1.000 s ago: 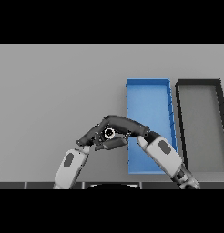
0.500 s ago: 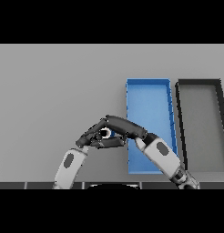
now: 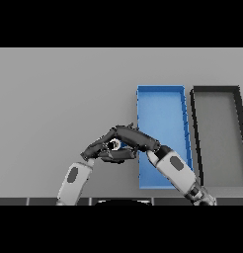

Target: Pick up the blue pipe and place it into the blue bin.

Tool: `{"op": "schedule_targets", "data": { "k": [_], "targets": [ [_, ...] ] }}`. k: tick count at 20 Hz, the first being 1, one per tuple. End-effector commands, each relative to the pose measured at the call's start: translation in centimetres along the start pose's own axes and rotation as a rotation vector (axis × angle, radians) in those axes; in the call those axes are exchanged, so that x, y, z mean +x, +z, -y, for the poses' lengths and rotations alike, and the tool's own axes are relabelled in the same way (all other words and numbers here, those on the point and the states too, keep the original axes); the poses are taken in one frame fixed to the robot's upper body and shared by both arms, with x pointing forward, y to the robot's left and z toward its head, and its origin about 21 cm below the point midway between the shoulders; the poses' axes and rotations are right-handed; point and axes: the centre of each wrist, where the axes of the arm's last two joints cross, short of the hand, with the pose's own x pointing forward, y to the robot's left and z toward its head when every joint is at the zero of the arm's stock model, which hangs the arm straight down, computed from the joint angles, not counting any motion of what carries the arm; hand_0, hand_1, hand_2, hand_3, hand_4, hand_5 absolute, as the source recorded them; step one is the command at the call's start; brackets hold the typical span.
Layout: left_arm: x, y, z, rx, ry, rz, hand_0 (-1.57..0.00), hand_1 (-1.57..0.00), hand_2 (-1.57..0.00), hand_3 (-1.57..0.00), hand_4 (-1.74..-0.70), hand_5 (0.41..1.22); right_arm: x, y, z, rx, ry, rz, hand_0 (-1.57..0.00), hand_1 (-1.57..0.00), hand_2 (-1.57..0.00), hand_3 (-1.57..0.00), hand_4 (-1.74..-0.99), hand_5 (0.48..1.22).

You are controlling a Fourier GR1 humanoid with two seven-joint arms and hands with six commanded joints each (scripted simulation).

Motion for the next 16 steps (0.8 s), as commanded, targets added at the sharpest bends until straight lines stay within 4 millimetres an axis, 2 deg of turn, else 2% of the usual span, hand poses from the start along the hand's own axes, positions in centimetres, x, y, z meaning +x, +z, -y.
{"op": "schedule_targets", "data": {
  "k": [1,4,6,8,11,14,16],
  "targets": [
    [0.1,0.0,0.0,0.003,0.013,-0.017,-0.10,-0.09,-0.09,-0.08,-0.97,0.603,-0.1,-0.4,-0.2,0.000,-0.006,-0.003,-1.57,-1.57,-1.57,-1.57,-1.740,1.219],
    [-0.5,0.2,-0.1,0.004,-0.014,-0.035,-0.05,-0.05,-0.04,-0.04,-0.95,0.513,-0.1,-0.1,0.4,-0.013,-0.047,0.045,-1.57,-1.57,-1.57,-1.57,-1.741,1.220],
    [-0.6,-0.1,-0.1,0.009,-0.021,-0.051,-0.03,-0.03,-0.03,-0.03,-0.93,0.484,0.2,-0.2,0.5,0.000,-0.125,0.067,-1.57,-1.57,-1.57,-1.57,-1.741,1.220],
    [-0.7,-0.1,-0.1,0.006,-0.017,-0.060,-0.02,-0.02,-0.02,-0.02,-0.92,0.474,1.9,-0.3,1.0,-0.012,-0.175,0.087,-1.57,-1.57,-1.57,-1.57,-1.741,1.221],
    [-0.7,0.1,0.1,0.004,-0.022,-0.055,-0.01,-0.01,-0.01,-0.01,-0.91,0.456,4.5,-0.7,3.1,-0.028,-0.228,0.115,-1.57,-1.57,-1.57,-1.57,-1.741,1.221],
    [-0.7,-0.2,-0.2,-0.005,-0.025,-0.073,0.00,0.00,0.00,0.00,-0.91,0.441,7.9,-1.1,6.1,-0.012,-0.225,0.201,-1.57,-1.57,-1.57,-1.57,-1.741,1.221],
    [-0.4,0.0,-0.2,0.001,-0.014,-0.068,0.00,0.00,0.00,0.00,-0.91,0.435,9.7,-1.0,8.5,-0.078,-0.209,0.238,-1.57,-1.57,-1.57,-1.57,-1.741,1.221]
  ]
}}
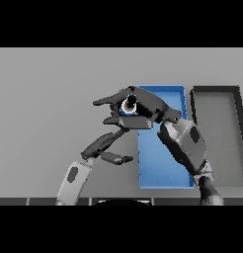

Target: Pick up the blue pipe and place it into the blue bin.

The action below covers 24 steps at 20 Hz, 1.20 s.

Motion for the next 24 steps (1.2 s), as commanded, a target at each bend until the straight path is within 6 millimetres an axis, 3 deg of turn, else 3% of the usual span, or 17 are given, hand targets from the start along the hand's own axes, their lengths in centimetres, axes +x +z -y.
{"op": "schedule_targets", "data": {
  "k": [1,4,6,9,12,18,21,24],
  "targets": [
    [-0.1,0.2,0.2,0.001,0.002,-0.002,0.00,0.00,0.00,0.00,-0.90,0.433,0.7,0.0,0.9,-0.069,0.017,0.026,-1.57,-1.57,-1.57,-1.57,-1.741,1.221],
    [0.1,0.0,0.0,-0.002,-0.015,-0.023,0.00,0.00,0.00,0.00,-0.89,0.428,3.0,-0.4,3.7,-0.220,0.095,0.009,-1.57,-1.57,-1.57,-1.57,-1.741,1.221],
    [0.3,0.2,0.0,0.001,-0.017,-0.013,0.00,0.00,0.00,0.00,-0.89,0.421,3.2,0.6,6.1,-0.316,0.097,-0.023,-1.57,-1.57,-1.57,-1.57,-1.741,1.221],
    [-0.2,0.5,-0.1,0.008,-0.025,-0.018,0.00,0.00,0.00,0.00,-0.88,0.411,2.3,2.6,9.5,-0.447,0.138,-0.098,-1.57,-1.57,-1.57,-1.57,-1.741,1.221],
    [0.1,0.8,-0.5,0.016,-0.041,-0.003,0.00,0.00,0.00,0.00,-0.87,0.415,0.2,5.9,11.0,-0.538,0.108,-0.179,-1.57,-1.57,-1.57,-1.57,-1.741,1.221],
    [-0.1,0.4,0.1,-0.001,-0.018,-0.016,0.00,0.00,0.00,0.00,-0.87,0.422,-4.7,11.5,10.6,-0.656,0.047,-0.367,-1.57,-1.57,-1.57,-1.57,-1.741,1.221],
    [-0.3,0.7,0.2,0.011,-0.012,-0.012,0.00,0.00,0.00,0.00,-0.88,0.425,-7.0,14.2,8.9,-0.728,-0.019,-0.473,-1.57,-1.57,-1.57,-1.57,-1.741,1.221],
    [0.1,1.0,0.0,0.005,-0.022,0.000,0.00,0.00,0.00,0.00,-0.88,0.427,-8.3,15.6,7.9,-0.807,-0.036,-0.574,-1.57,-1.57,-1.57,-1.57,-1.741,1.221]
  ]
}}
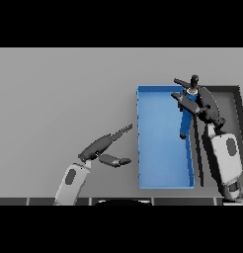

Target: Pick up the blue pipe and place it into the blue bin.

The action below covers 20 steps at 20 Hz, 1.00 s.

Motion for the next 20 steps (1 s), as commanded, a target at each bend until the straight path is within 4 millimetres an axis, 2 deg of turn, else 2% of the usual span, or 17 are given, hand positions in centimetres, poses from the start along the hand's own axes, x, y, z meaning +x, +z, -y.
{"op": "schedule_targets", "data": {
  "k": [1,2,3,4,7,8,9,11,13,16,19,20],
  "targets": [
    [-0.1,0.1,0.3,-0.004,0.013,-0.002,0.00,0.00,0.00,0.00,-0.88,0.425,-1.0,0.3,-0.1,-0.033,0.018,-0.037,-1.57,-1.57,-1.57,-1.57,-1.741,1.221],
    [-0.4,0.2,0.0,-0.001,0.009,-0.015,0.00,0.00,0.00,0.00,-0.89,0.423,-1.6,0.5,0.0,-0.061,0.021,-0.067,-1.57,-1.57,-1.57,-1.51,-1.741,1.221],
    [-0.1,0.0,0.2,-0.003,0.011,-0.008,0.00,0.00,0.00,0.00,-0.89,0.422,-2.3,0.5,-0.1,-0.082,0.017,-0.104,-1.57,-1.57,-1.57,-1.52,-1.741,1.221],
    [-0.1,0.1,0.3,-0.002,0.010,-0.006,0.00,0.00,0.00,0.00,-0.89,0.420,-3.1,0.7,-0.6,-0.092,0.026,-0.134,-1.57,-1.57,-1.57,-1.26,-1.741,1.221],
    [-0.2,0.0,0.2,0.001,0.007,-0.015,0.00,0.00,0.00,0.00,-0.88,0.421,-4.8,0.2,-0.8,-0.149,0.073,-0.249,-1.57,-1.57,-1.57,-0.91,-1.741,1.221],
    [-0.3,0.1,0.4,-0.002,0.008,-0.016,0.00,0.00,0.00,0.00,-0.88,0.421,-5.5,0.0,-0.7,-0.173,0.084,-0.291,-1.57,-1.55,-1.57,-0.85,-1.741,1.221],
    [-0.1,0.0,0.6,-0.008,0.009,-0.013,0.00,0.00,0.00,0.00,-0.88,0.421,-6.4,-0.1,-0.8,-0.182,0.087,-0.340,-1.46,-1.34,-1.34,-0.79,-1.678,1.221],
    [-0.1,0.0,0.5,-0.003,0.007,-0.013,0.00,0.00,0.00,0.00,-0.88,0.422,-6.5,-0.3,-0.6,-0.192,0.121,-0.412,-0.94,-0.85,-0.86,-0.50,-1.503,1.221],
    [0.0,0.0,0.4,0.003,0.005,-0.018,0.00,0.00,0.00,0.00,-0.88,0.427,-6.7,-0.5,-0.6,-0.152,0.171,-0.462,-0.60,-0.55,-0.55,-0.32,-1.337,1.221],
    [0.0,0.0,0.3,0.005,0.005,-0.021,0.00,0.00,0.00,0.00,-0.88,0.429,-7.1,-0.5,-0.8,-0.057,0.307,-0.544,-0.31,-0.28,-0.28,-0.16,-1.175,1.084],
    [0.1,0.2,0.7,0.007,0.011,-0.018,0.00,0.00,0.00,0.00,-0.89,0.428,-6.9,-0.6,-1.2,-0.007,0.403,-0.559,-0.16,-0.14,-0.14,-0.08,-1.083,0.934],
    [0.1,0.2,0.6,0.008,0.008,-0.019,0.00,0.00,0.00,0.00,-0.89,0.426,-7.1,-0.6,-1.4,-0.001,0.411,-0.566,-0.12,-0.11,-0.11,-0.07,-1.078,0.898]
  ]
}}
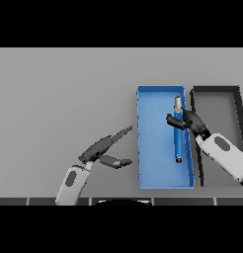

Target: Pick up the blue pipe and place it into the blue bin.

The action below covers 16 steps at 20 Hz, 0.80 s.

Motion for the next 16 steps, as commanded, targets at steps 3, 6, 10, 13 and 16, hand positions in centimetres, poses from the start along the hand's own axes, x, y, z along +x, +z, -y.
{"op": "schedule_targets", "data": {
  "k": [3,6,10,13,16],
  "targets": [
    [-0.07,0.14,-0.23,-0.001,-0.005,0.000,0.00,0.00,0.00,0.00,-0.89,0.427,0.01,-0.12,-0.37,-0.005,0.041,-0.011,-0.06,-0.06,-0.06,-0.03,-1.056,0.817],
    [-0.23,0.29,-0.17,-0.006,0.000,0.006,0.00,0.00,0.00,0.00,-0.89,0.429,-0.43,-0.27,-0.12,-0.020,0.077,-0.022,-0.03,-0.03,-0.03,-0.02,-1.038,0.734],
    [0.00,0.01,-0.24,0.003,-0.005,0.002,0.00,0.00,0.00,0.00,-0.89,0.431,-0.45,-0.29,-0.19,-0.023,0.098,-0.025,-0.01,-0.01,-0.01,-0.01,-1.022,0.672],
    [-0.25,0.06,-0.07,0.004,-0.008,-0.012,0.00,0.00,0.00,0.00,-0.88,0.431,0.05,-0.29,-0.02,-0.009,0.108,-0.024,-0.01,-0.01,-0.01,0.00,-1.022,0.661],
    [-0.27,0.47,-0.02,0.002,-0.006,0.004,0.00,0.00,0.00,0.00,-0.88,0.431,0.02,-0.44,-0.17,-0.008,0.119,-0.024,-0.01,-0.01,-0.01,0.00,-1.022,0.649]
  ]
}}
